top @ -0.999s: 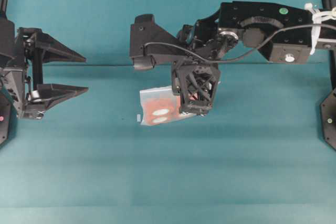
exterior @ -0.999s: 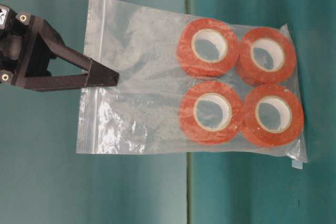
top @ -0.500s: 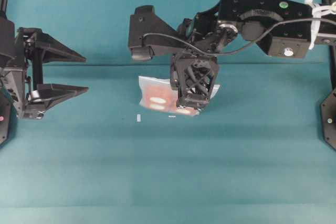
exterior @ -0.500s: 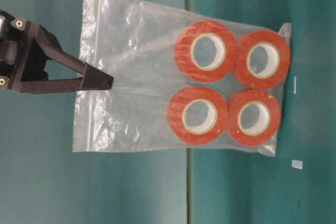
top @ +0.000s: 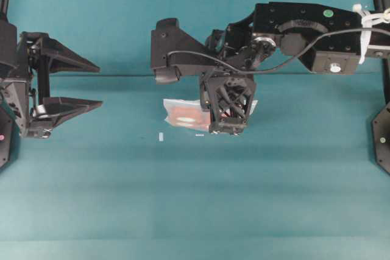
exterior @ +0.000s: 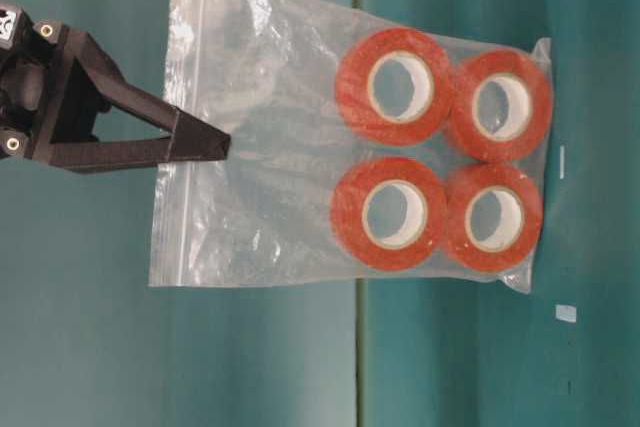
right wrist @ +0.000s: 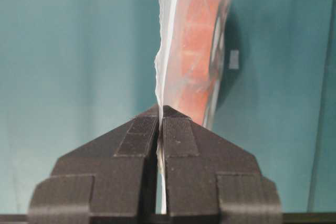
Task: Hand over the clear zip bag and make it stand upright.
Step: 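Hold the hanging bag with the right gripper near table center, then move the open left gripper to the bag's bottom edge and close it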
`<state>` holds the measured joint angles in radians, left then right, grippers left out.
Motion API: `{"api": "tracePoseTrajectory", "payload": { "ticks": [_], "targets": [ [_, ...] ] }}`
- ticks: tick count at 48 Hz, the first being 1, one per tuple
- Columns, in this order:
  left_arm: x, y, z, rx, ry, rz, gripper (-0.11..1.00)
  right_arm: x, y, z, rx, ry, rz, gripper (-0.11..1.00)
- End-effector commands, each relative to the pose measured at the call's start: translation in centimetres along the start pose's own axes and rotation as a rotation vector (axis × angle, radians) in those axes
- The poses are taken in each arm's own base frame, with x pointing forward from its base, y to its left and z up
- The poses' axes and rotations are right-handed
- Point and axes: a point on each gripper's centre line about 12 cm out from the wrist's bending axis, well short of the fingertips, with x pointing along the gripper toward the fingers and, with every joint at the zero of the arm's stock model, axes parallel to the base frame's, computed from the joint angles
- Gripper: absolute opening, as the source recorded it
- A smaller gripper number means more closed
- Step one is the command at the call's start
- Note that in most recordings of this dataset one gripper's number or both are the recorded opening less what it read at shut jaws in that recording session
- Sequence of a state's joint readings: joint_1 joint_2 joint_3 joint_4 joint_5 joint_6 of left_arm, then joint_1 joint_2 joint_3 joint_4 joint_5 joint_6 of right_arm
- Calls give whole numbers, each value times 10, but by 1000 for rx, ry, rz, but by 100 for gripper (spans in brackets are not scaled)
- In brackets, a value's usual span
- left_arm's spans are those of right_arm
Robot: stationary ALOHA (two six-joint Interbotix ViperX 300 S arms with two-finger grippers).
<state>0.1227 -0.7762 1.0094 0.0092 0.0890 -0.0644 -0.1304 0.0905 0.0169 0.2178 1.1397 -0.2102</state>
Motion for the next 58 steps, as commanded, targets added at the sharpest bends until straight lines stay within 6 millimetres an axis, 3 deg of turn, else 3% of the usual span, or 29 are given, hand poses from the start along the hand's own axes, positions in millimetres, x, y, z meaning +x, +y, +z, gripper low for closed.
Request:
{"api": "tracePoseTrajectory", "payload": {
  "ticks": [1,58],
  "targets": [
    [0,0,5,-1,-19,2,87,-10,7,3,-33,-31,1,2],
    [0,0,5,-2,-17,2,87,-12,22,3,-126,-37,25,2]
  ]
}}
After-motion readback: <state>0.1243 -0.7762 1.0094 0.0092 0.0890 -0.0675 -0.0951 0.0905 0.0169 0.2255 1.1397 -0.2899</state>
